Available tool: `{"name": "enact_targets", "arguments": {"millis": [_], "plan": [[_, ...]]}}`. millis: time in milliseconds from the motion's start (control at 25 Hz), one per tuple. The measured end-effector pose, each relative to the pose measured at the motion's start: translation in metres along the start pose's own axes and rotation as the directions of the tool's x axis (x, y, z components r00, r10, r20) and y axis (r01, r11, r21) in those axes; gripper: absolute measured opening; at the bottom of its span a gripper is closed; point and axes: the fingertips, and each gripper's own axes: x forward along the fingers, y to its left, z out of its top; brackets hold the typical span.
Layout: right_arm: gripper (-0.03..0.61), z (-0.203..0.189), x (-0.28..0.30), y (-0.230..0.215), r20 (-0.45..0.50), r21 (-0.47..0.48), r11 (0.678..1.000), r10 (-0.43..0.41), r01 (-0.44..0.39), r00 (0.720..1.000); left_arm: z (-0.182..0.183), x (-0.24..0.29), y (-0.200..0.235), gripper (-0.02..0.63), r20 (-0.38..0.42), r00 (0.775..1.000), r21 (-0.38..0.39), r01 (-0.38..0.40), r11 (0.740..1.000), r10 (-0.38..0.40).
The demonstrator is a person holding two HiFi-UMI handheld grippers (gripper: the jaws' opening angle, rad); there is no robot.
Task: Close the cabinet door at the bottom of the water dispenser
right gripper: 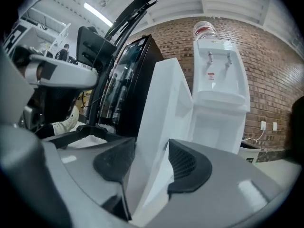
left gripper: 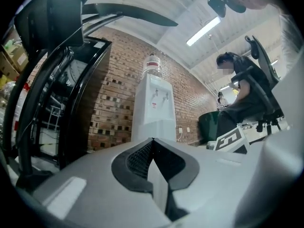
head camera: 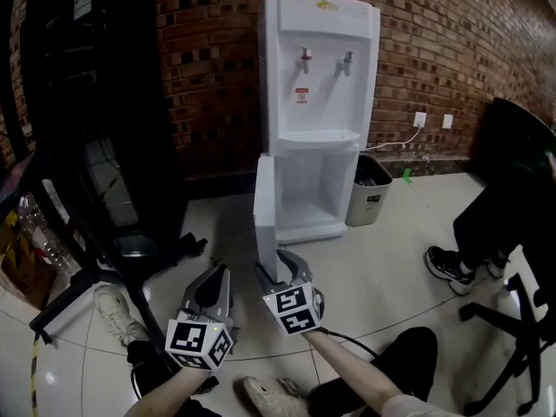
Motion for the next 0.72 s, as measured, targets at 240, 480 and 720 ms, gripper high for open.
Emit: {"name": "enact_targets", "arguments": {"millis": [240,480,720], "plan": [[0.202,-0.016,-0.028,-0.047,-0.033,0.029,0.996,-0.084,0.085,0.996,-0.002,0.0,0.003,0.005,-0.008,1.0,0.022,-0.001,1.0,0.002],[0.196,-0.028,-0.043,-0.086,-0.071,0.061,0.983,-0.167,0.171,0.983,-0.005,0.003,0.006,0.005,-0.013,1.0,0.019,-0.026,0.999,0.026],[0.187,-0.037,-0.05,-0.109,-0.115,0.089,0.958,-0.262,0.272,0.958,-0.006,0.007,0.003,0.005,-0.019,0.999,0.006,-0.028,1.0,0.028]]}}
